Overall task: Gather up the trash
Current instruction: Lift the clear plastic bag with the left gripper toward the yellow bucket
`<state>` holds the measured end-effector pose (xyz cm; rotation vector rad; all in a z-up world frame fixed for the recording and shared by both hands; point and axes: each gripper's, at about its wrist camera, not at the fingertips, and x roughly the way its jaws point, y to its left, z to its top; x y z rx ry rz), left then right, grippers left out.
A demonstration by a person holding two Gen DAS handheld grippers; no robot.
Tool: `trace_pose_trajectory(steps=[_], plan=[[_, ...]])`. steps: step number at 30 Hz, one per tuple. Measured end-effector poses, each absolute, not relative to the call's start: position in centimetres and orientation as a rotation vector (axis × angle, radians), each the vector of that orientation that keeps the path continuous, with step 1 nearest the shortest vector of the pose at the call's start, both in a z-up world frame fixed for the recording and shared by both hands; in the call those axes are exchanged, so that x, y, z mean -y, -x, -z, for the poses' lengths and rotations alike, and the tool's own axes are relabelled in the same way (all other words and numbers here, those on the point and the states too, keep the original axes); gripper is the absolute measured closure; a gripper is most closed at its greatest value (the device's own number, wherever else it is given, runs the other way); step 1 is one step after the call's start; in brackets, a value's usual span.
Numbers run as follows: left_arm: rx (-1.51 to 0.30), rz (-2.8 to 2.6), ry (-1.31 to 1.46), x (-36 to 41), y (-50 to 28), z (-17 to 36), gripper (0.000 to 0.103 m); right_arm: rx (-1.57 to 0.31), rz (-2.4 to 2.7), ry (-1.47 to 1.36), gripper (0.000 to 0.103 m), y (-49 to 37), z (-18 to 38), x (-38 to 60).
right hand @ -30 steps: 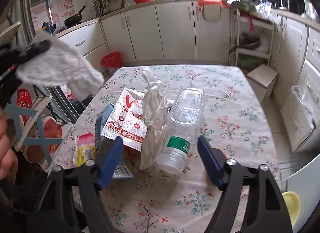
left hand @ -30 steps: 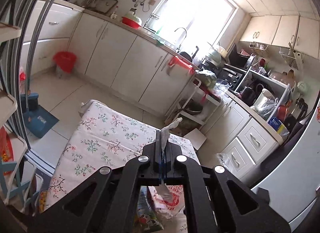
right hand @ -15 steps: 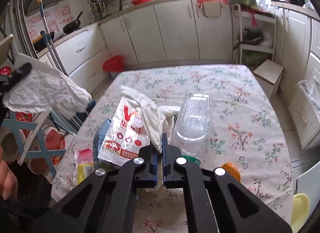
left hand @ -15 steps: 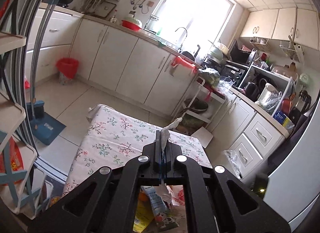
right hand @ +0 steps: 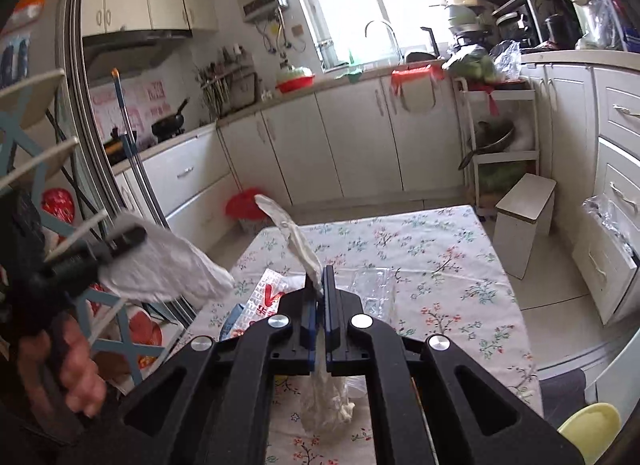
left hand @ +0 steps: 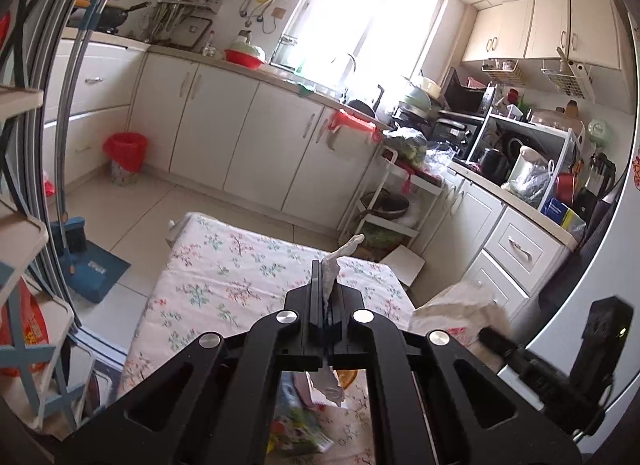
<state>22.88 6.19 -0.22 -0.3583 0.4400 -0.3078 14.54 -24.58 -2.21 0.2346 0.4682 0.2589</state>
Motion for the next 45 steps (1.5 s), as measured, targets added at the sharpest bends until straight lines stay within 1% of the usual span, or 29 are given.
trace_pose_trajectory(steps=[6,14,20,24,28,34,40,43,44,45], plan=[[-0.436,0.354,0.344,-4.6,-21.3,0.1,0.102,-0.427,-0.219,-0.229,0.099,-12.2,1.2,26.7],[-0.444,0.466,0.385,-2.2,-19.1,-0.6,0.102,-0.412,-0.099,-0.237,0.099,-9.4,1.3,31.3],[-0.463,0.6,0.383,2.8,-16.6,-1.6,0.102,-0.406,0.033,-0.166,0.099,-6.0,1.8,34.8],[-0.489,0.693,0.352,7.4,-15.2,-1.7,0.102,-0.429,0.137,-0.136,0.099,-3.6,3.3,37.8],[-0.523,0.784,0.31,12.7,-14.0,-1.5,0.102,-0.486,0.224,-0.132,0.099,-2.1,5.9,40.9],[-0.576,0.884,0.266,19.9,-12.5,-0.6,0.102,-0.6,0.31,-0.164,0.099,-1.6,10.3,45.0],[-0.629,0.951,0.245,25.2,-12.1,0.6,0.102,-0.654,0.353,-0.203,0.099,-1.7,12.1,47.5],[-0.673,0.977,0.257,27.1,-12.5,1.4,0.102,-0.71,0.369,-0.223,0.099,-2.5,13.3,48.4],[-0.695,0.987,0.266,27.8,-12.6,1.9,0.102,-0.733,0.377,-0.224,0.096,-2.6,13.7,48.6],[-0.708,0.991,0.268,28.3,-12.7,2.3,0.102,-0.757,0.394,-0.231,0.085,-2.6,14.1,48.9]])
